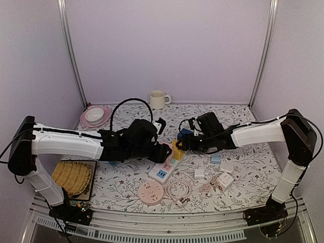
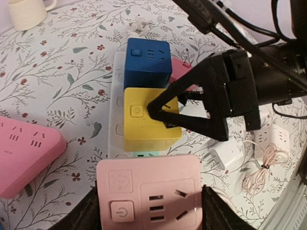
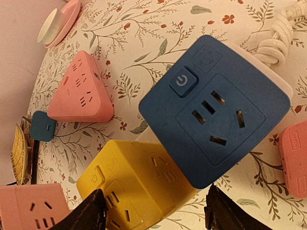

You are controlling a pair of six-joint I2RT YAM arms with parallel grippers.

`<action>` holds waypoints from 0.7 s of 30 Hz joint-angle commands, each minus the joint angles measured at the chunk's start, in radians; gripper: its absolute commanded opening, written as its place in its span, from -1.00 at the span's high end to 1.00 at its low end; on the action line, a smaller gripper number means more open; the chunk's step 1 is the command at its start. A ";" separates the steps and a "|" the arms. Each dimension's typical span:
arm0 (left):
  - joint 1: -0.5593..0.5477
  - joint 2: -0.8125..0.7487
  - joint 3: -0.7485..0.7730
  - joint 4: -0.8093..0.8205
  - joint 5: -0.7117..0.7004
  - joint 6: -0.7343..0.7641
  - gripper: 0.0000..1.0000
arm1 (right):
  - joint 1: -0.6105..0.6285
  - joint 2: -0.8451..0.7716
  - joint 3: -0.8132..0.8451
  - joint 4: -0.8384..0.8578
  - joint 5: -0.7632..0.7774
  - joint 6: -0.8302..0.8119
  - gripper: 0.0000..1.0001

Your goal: Pull the plug off the socket

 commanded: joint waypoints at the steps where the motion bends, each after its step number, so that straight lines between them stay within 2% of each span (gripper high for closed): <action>1: 0.024 -0.105 -0.062 -0.015 -0.110 -0.082 0.10 | -0.005 0.028 -0.031 -0.098 0.043 -0.020 -0.45; 5: 0.107 -0.161 -0.147 -0.020 -0.069 -0.185 0.10 | -0.005 0.014 -0.016 -0.098 0.031 -0.023 -0.45; 13: 0.258 -0.236 -0.355 0.104 0.129 -0.294 0.09 | -0.004 -0.015 0.010 -0.098 0.017 -0.028 -0.45; 21: 0.300 -0.229 -0.417 0.136 0.183 -0.306 0.03 | -0.004 -0.056 0.007 -0.104 0.018 -0.028 -0.45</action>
